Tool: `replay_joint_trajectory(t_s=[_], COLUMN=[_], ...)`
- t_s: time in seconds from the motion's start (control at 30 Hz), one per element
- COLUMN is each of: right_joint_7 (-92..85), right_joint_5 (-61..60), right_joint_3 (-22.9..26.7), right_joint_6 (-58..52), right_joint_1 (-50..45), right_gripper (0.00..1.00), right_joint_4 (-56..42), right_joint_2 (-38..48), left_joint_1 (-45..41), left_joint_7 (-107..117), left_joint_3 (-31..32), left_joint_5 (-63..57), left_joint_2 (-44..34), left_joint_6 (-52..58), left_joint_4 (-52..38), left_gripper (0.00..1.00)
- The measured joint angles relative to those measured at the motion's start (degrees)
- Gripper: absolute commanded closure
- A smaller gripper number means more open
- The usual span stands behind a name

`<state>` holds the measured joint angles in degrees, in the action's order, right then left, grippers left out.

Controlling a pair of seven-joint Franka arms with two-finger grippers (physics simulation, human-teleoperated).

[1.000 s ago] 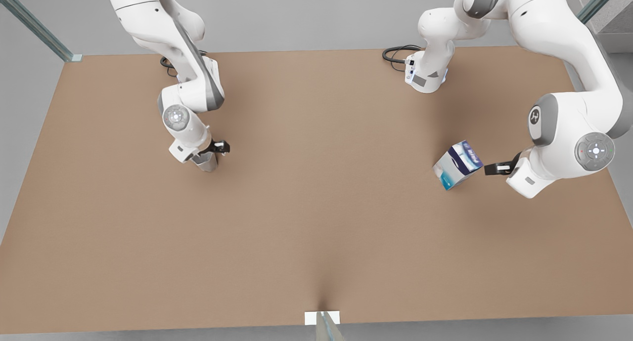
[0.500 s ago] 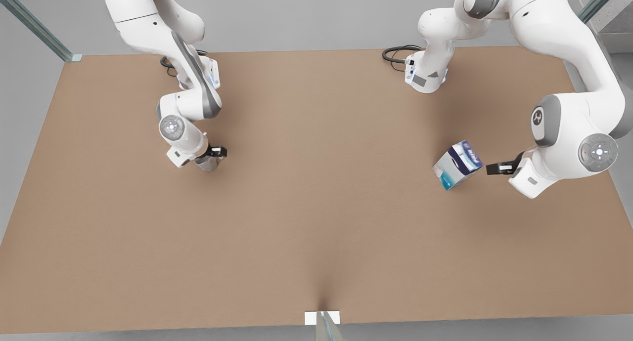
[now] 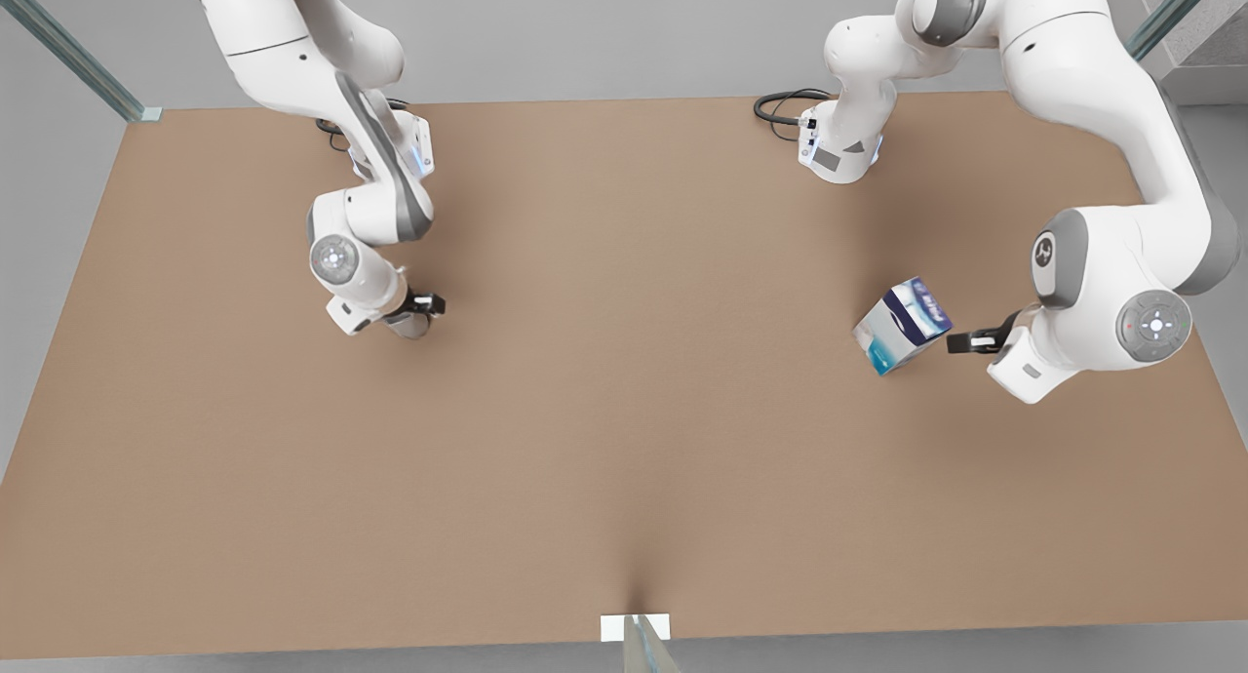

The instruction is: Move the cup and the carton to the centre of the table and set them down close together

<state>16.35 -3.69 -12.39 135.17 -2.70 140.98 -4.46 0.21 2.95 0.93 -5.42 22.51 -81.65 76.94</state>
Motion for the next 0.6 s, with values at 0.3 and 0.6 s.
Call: replay_joint_trajectory(t_s=[0.3,0.6], right_joint_7=[0.0,-0.3], right_joint_5=[0.0,0.0], right_joint_3=[0.0,0.0], right_joint_6=[2.2,2.3], right_joint_1=[-0.7,0.5], right_gripper=[0.0,0.71], right_joint_4=[0.0,0.7], right_joint_2=[-2.4,-4.8], left_joint_1=[0.9,1.0], left_joint_7=[-0.1,-0.1], left_joint_3=[0.0,0.0], left_joint_5=[1.3,1.4], left_joint_2=[0.4,1.0], left_joint_6=[-0.3,-0.4], left_joint_4=[0.0,0.0], left_gripper=[0.0,0.0])
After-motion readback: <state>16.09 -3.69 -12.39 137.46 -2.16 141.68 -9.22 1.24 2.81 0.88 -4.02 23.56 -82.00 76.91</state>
